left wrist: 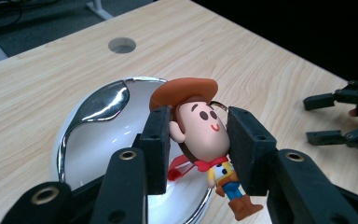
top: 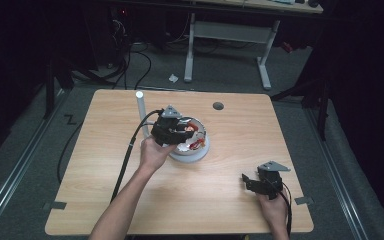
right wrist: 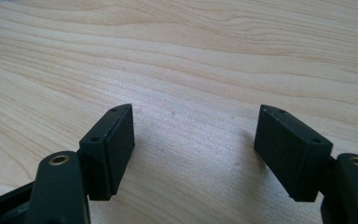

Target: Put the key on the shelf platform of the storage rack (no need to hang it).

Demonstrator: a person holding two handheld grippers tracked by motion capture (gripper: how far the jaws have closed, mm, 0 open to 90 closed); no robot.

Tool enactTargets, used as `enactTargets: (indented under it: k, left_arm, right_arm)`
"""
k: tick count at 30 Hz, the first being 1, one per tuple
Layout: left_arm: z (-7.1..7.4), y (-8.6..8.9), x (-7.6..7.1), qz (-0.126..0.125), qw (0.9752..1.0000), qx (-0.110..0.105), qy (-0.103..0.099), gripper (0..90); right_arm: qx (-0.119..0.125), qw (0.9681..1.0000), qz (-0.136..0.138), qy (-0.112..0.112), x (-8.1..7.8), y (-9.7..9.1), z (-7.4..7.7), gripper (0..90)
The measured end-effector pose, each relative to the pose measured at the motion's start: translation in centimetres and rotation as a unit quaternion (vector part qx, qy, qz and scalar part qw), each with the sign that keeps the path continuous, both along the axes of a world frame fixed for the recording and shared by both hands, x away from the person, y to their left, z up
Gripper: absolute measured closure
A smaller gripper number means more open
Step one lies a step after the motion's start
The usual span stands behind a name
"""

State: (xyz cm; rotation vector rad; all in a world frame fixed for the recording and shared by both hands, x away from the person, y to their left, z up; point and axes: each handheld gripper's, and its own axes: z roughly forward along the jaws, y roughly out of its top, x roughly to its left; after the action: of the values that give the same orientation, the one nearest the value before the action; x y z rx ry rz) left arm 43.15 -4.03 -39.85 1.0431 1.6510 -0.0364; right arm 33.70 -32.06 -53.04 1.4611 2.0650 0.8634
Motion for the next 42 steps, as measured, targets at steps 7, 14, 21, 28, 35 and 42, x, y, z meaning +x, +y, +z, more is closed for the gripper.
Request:
enactTargets:
  k: [7, 14, 21, 28, 35, 42]
  left_arm:
    - [-1.3, -0.5, 0.8, 0.01, 0.9998, 0.011, 0.014, 61.4]
    - [-3.1, -0.1, 1.4, 0.027, 0.999, 0.018, 0.031, 61.3]
    - [-4.4, 0.2, 2.2, 0.049, 0.9976, 0.029, 0.039, 61.2]
    - [-4.9, 0.0, 2.6, 0.063, 0.9965, 0.038, 0.038, 60.8]
    - [-5.0, -0.1, 2.8, 0.071, 0.996, 0.043, 0.031, 55.1]
    - [-4.5, 0.3, 2.6, 0.075, 0.996, 0.043, 0.022, 47.7]
  right_arm:
    - [0.0, 1.0, 0.001, 0.0, 0.0, 0.0, 0.0, 29.0]
    - [0.0, 1.0, 0.001, 0.0, 0.0, 0.0, 0.0, 29.0]
    - [-0.001, 1.0, 0.001, 0.0, 0.0, 0.0, 0.0, 28.9]
    - [-0.001, 1.0, 0.001, 0.0, 0.0, 0.0, 0.0, 29.0]
    - [-0.001, 1.0, 0.001, 0.0, 0.0, 0.0, 0.0, 28.9]
    - [0.0, 1.0, 0.001, 0.0, 0.0, 0.0, 0.0, 28.9]
